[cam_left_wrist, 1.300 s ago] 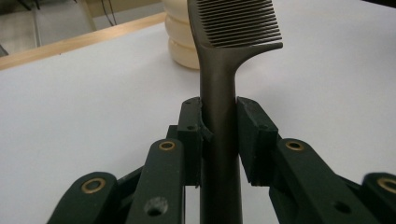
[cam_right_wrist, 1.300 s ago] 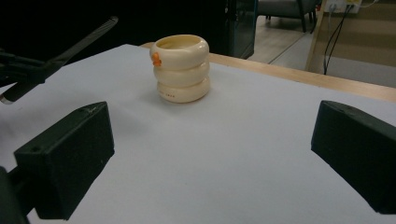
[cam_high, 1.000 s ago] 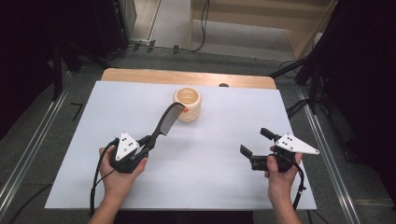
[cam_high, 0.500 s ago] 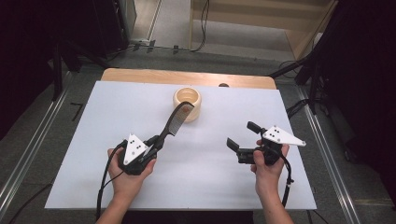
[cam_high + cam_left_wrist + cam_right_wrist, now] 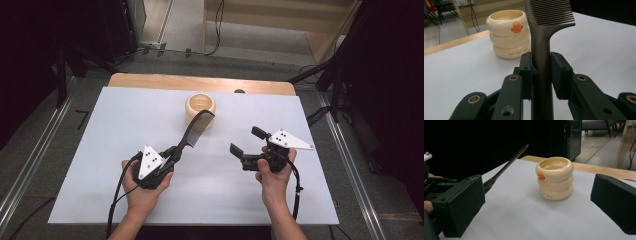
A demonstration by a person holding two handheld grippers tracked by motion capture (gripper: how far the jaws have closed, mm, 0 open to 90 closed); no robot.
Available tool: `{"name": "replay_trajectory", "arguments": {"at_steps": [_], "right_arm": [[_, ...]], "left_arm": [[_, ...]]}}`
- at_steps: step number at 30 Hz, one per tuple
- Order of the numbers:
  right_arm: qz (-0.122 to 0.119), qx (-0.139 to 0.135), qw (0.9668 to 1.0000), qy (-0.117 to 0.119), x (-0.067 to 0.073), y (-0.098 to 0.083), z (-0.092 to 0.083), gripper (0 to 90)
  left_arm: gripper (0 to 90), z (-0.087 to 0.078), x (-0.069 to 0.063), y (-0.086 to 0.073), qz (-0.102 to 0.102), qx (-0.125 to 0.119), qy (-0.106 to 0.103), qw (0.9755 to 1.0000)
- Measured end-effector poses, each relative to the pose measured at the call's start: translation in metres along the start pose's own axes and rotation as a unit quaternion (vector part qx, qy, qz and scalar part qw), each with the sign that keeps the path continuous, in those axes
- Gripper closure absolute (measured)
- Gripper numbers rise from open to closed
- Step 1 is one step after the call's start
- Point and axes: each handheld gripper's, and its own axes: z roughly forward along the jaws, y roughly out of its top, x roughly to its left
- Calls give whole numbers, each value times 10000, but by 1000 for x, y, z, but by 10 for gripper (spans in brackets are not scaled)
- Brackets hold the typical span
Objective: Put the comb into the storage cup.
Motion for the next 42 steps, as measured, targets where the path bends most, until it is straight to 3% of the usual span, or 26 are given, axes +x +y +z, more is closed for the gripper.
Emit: {"name": "replay_trajectory", "arguments": {"at_steps": [10,20,21,24,28,35,42], "right_arm": [[154,132,9998,57,12,0,18,0],[506,240,9982,192,20,0,32,0],[576,231,9980,152,21,0,32,47],[756,204,9968,149,21,0,35,72],[884,346,9955,-11,24,0,41,143],[918,358,9950,-160,28,-2,47,285],[912,360,9952,-28,29,-3,49,385]], "left_arm": [[723,8,-15,0,139,44,-139,9998],[723,13,-29,1,202,-25,-214,9996],[723,13,-30,1,218,-28,-213,9995],[723,14,-33,2,238,-52,-233,9994],[723,14,-36,2,271,-76,-247,9993],[723,14,-40,2,345,-219,-235,9989],[723,13,-42,2,383,-298,-219,9986]]}}
